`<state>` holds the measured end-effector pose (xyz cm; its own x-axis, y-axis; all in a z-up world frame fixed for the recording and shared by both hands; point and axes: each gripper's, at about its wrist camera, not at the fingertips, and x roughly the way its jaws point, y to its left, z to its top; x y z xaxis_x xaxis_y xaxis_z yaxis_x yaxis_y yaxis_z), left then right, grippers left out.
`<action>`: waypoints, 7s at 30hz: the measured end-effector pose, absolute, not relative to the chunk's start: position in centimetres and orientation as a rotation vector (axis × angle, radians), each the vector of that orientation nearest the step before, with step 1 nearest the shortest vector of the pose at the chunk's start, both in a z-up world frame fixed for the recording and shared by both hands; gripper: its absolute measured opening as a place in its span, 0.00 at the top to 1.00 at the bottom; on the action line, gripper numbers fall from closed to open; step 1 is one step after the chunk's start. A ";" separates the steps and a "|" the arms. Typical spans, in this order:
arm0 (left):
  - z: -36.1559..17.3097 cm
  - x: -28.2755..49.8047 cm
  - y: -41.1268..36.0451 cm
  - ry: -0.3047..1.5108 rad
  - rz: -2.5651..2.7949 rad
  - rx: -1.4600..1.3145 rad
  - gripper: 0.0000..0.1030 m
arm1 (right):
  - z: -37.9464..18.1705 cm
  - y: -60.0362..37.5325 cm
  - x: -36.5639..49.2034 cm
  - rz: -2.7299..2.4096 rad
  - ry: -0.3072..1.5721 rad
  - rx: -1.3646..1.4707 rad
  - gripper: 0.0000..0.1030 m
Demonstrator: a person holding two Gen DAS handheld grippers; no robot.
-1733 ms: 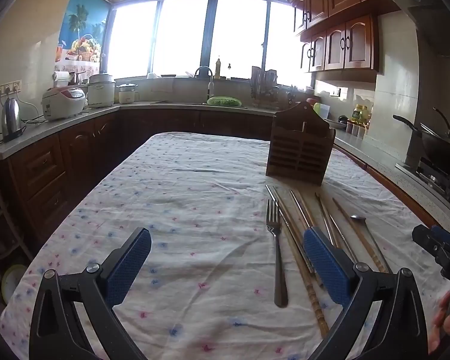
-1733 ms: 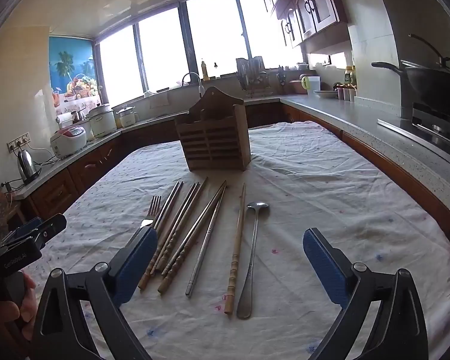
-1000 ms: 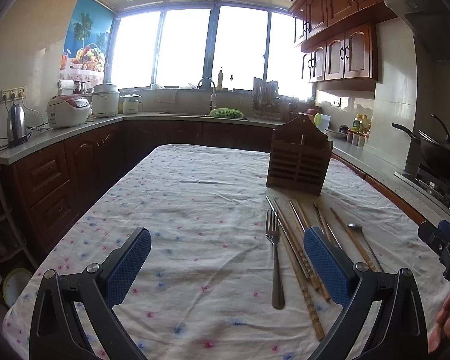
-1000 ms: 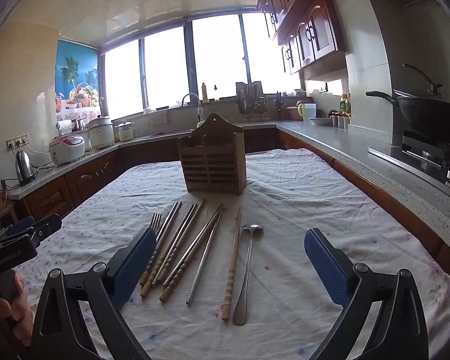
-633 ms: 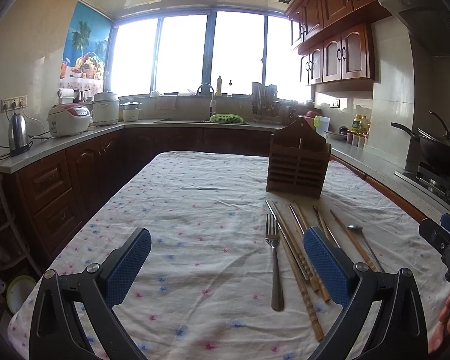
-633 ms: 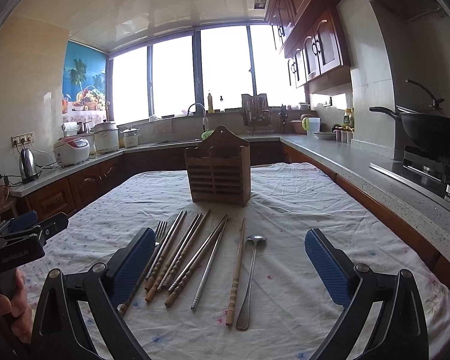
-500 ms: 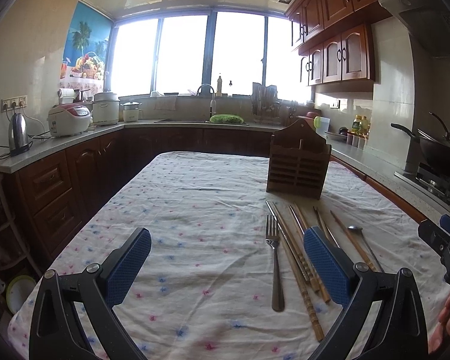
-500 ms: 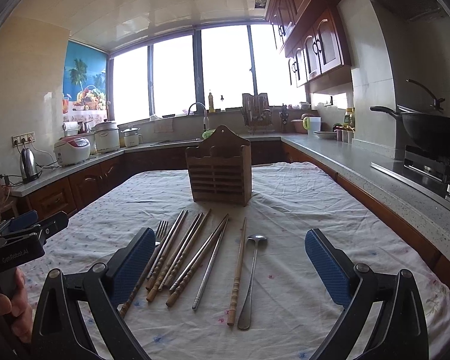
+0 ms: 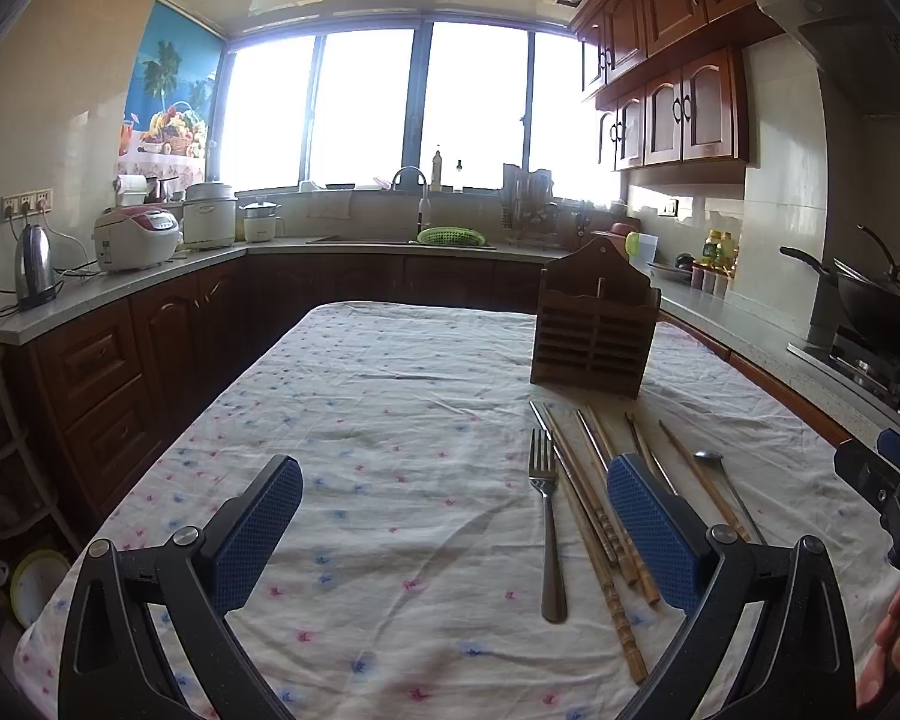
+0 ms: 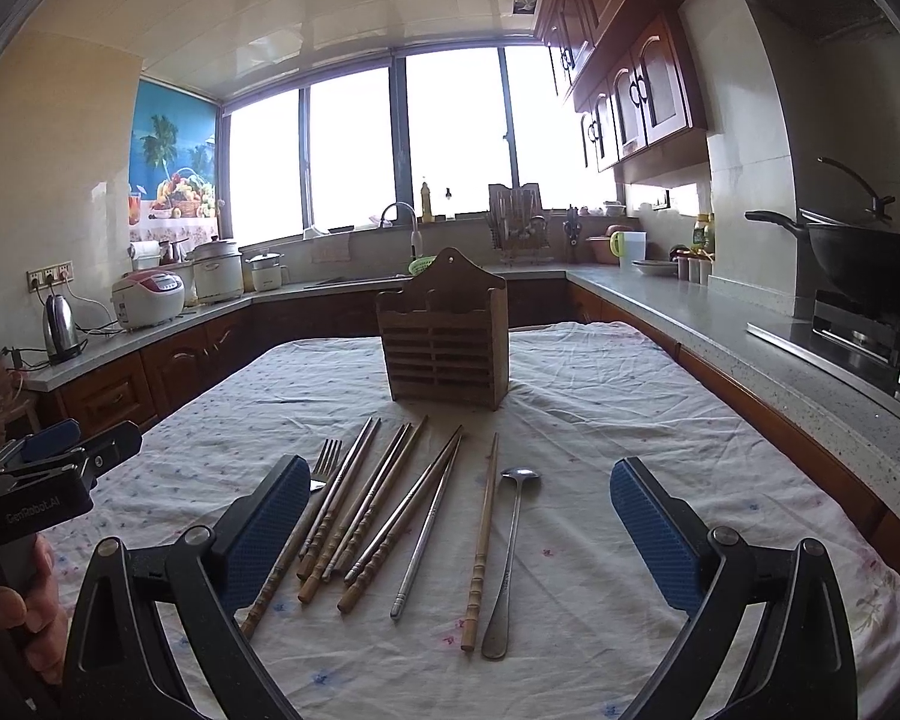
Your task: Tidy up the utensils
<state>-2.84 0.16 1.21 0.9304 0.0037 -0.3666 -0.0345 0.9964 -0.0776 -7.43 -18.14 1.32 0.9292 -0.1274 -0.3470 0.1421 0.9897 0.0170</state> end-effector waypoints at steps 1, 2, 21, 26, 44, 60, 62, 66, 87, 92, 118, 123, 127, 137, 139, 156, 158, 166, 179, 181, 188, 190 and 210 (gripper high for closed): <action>1.2 -2.8 0.2 0.375 0.020 -0.082 0.01 | 1.3 -18.1 -7.4 -0.138 0.352 0.042 0.02; 1.3 -2.7 0.2 0.375 0.020 -0.082 0.01 | 1.3 -18.1 -7.4 -0.138 0.352 0.043 0.02; 0.9 -3.0 -0.2 0.377 0.017 -0.079 0.01 | 1.3 -18.1 -7.4 -0.125 0.354 0.042 0.02; 0.8 -2.9 -0.2 0.378 0.015 -0.080 0.01 | 1.3 -18.1 -7.4 -0.123 0.353 0.043 0.02; 0.6 -1.8 -0.2 0.412 -0.005 -0.088 0.01 | 1.4 -18.3 -6.9 -0.111 0.373 0.065 0.02; 1.2 8.1 -0.2 0.684 -0.160 -0.078 0.16 | 0.1 -22.9 -0.9 -0.062 0.617 0.243 0.04; 0.9 9.9 -0.3 0.720 -0.187 -0.073 0.23 | -0.4 -23.8 0.1 -0.069 0.657 0.268 0.12; 0.4 13.2 -0.3 0.784 -0.228 -0.069 0.28 | -1.5 -25.3 2.2 -0.076 0.738 0.304 0.31; -4.7 25.0 -2.2 0.934 -0.443 -0.020 0.81 | -6.0 -26.5 8.6 -0.099 0.949 0.275 0.75; -4.6 24.3 -2.0 0.919 -0.463 -0.030 0.83 | -5.8 -26.9 8.7 -0.093 0.945 0.311 0.96; 7.3 10.8 5.6 0.610 -0.419 -0.155 1.00 | 4.6 -24.8 5.3 -0.003 0.665 0.303 0.98; 8.5 11.1 5.6 0.567 -0.405 -0.158 1.00 | 5.5 -25.0 5.9 -0.010 0.636 0.289 0.98; 9.5 12.4 5.0 0.539 -0.391 -0.149 1.00 | 6.4 -25.5 6.8 -0.017 0.610 0.284 0.98; 12.5 17.5 3.3 0.430 -0.332 -0.138 1.00 | 9.5 -27.0 10.1 -0.059 0.520 0.231 0.98; 13.4 18.7 2.9 0.393 -0.306 -0.125 1.00 | 10.4 -27.2 11.0 -0.069 0.496 0.213 0.98; 8.9 32.1 -6.9 0.279 -0.130 -0.014 1.00 | 11.3 -26.9 22.4 -0.120 0.406 0.036 0.98; 7.4 33.6 -7.9 0.309 -0.142 -0.012 1.00 | 9.8 -26.8 23.3 -0.115 0.434 0.042 0.98; 2.9 36.9 -10.3 0.407 -0.215 -0.001 0.99 | 4.9 -26.6 24.9 -0.089 0.530 0.038 0.98; 4.3 37.4 -7.4 0.426 -0.248 -0.005 0.98 | 4.1 -27.9 25.1 -0.080 0.565 0.099 0.98; 4.4 36.9 -6.6 0.442 -0.258 -0.023 0.95 | 4.1 -28.0 25.1 -0.074 0.568 0.113 0.97; 6.3 33.5 -3.9 0.395 -0.240 -0.075 0.56 | 5.6 -28.8 23.2 -0.067 0.520 0.167 0.55; 6.4 32.2 -3.0 0.388 -0.223 -0.096 0.43 | 6.3 -29.1 22.1 -0.070 0.498 0.192 0.51; 2.7 15.9 4.7 0.537 -0.164 -0.324 0.19 | 4.2 -27.8 8.0 -0.084 0.531 0.349 0.11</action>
